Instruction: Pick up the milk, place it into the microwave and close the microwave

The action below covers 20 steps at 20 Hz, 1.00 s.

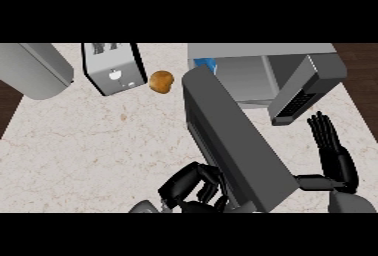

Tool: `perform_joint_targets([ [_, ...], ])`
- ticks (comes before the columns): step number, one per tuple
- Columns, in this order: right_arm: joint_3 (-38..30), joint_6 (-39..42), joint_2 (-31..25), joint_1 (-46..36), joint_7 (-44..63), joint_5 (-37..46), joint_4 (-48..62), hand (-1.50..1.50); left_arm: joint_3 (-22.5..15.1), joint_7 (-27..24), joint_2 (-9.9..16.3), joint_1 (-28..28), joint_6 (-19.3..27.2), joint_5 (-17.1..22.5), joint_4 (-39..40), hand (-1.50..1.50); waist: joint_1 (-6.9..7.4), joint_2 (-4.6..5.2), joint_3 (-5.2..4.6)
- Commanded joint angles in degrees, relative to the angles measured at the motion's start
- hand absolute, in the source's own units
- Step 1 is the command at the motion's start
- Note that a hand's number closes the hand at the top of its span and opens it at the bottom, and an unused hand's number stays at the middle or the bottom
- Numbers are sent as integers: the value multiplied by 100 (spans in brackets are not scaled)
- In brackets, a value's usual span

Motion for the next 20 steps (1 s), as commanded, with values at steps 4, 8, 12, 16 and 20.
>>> perform_joint_targets([
  [4,-150,742,-408,655,754,-690,-1555,-150,-1196,4,-32,-1051,1455,936,855,150,-131,50,-4],
  [8,-84,984,-299,789,1183,-1091,-2156,-150,-1450,152,-30,-1373,2126,1697,853,150,-280,68,-11],
  [12,-106,1179,-464,758,1434,-1306,-2395,-150,-1825,-165,-30,-1386,2987,2135,661,150,-412,99,-19],
  [16,-18,1447,-589,672,1630,-1502,-2676,-150,-1669,-284,-30,-1864,3294,2648,841,150,-543,142,-23],
  [20,224,1869,-781,638,1801,-1593,-2956,-150,-1624,-394,-31,-2386,3535,2967,964,150,-683,175,-20],
])
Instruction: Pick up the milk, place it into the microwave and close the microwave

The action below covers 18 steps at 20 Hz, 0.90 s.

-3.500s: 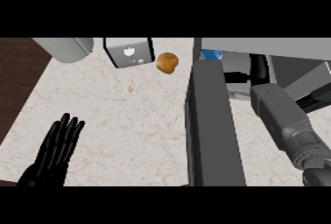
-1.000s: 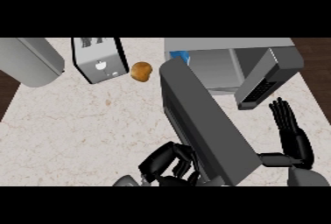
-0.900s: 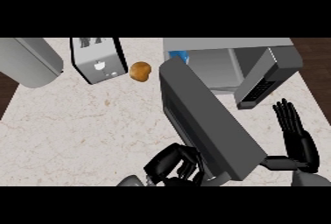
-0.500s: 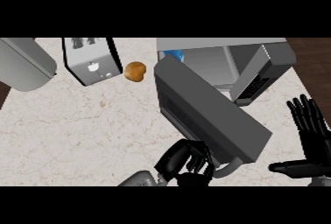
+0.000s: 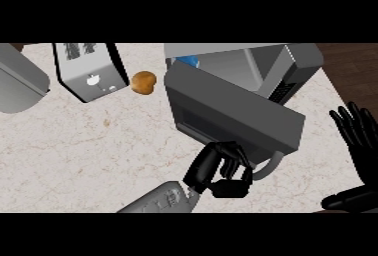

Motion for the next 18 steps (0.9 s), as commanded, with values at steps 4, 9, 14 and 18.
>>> perform_joint_targets([
  [4,204,515,-205,4,256,-300,-429,-150,255,-180,-44,-867,417,702,334,150,-408,88,1],
  [9,245,606,-282,-264,593,-653,-649,-150,427,-112,-45,-1271,664,1165,614,150,-552,145,-3],
  [14,267,670,-315,-348,786,-930,-765,-150,784,-163,-46,-1678,747,1557,1031,150,-698,235,-3],
  [18,244,715,-330,-323,873,-1159,-864,-150,1247,-583,-46,-1723,781,2009,1026,150,-805,285,-26],
])
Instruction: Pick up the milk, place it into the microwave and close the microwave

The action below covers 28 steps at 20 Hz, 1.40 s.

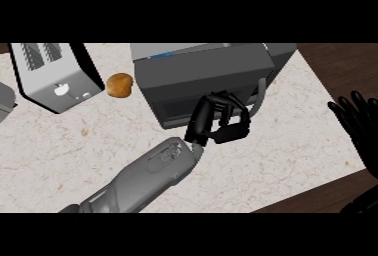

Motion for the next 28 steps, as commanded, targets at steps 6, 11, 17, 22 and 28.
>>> perform_joint_targets([
  [6,-8,106,-207,-160,366,-408,-185,-150,643,-562,1,-556,-56,690,405,150,-176,95,-2],
  [11,-103,74,-296,-245,459,-589,-277,-150,649,-851,1,-485,-87,915,514,150,-242,110,1],
  [17,-140,174,-436,-300,552,-743,-280,-150,626,-1149,1,-508,-182,1096,668,150,-265,178,21],
  [22,-136,96,-450,-398,697,-944,-366,-150,627,-1344,1,-582,-198,1241,733,150,-264,172,17],
  [28,-243,125,-627,-449,839,-1197,-436,-150,623,-1541,1,-568,-194,1442,804,150,-351,168,16],
])
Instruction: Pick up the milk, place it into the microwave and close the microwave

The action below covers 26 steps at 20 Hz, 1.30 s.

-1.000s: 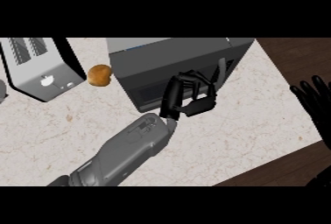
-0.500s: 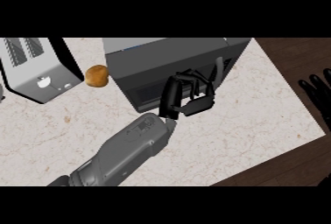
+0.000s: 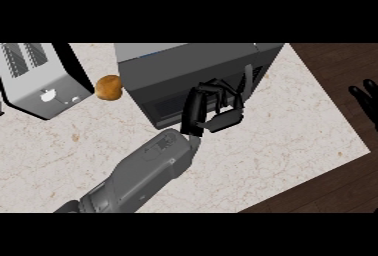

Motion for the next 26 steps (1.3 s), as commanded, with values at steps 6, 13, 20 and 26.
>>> perform_joint_targets([
  [6,-126,-64,-179,-124,199,-290,-70,-150,232,-189,3,-391,-105,302,501,150,-79,77,-7],
  [13,-165,-77,-312,-128,379,-485,-68,-150,183,-361,3,-422,-124,440,613,150,-71,89,0],
  [20,-203,-94,-390,-187,499,-707,-37,-150,155,-494,3,-520,-131,572,685,150,-44,112,10],
  [26,-100,211,-575,-236,617,-984,-142,-150,39,-635,3,-454,-157,708,731,150,-71,113,8],
])
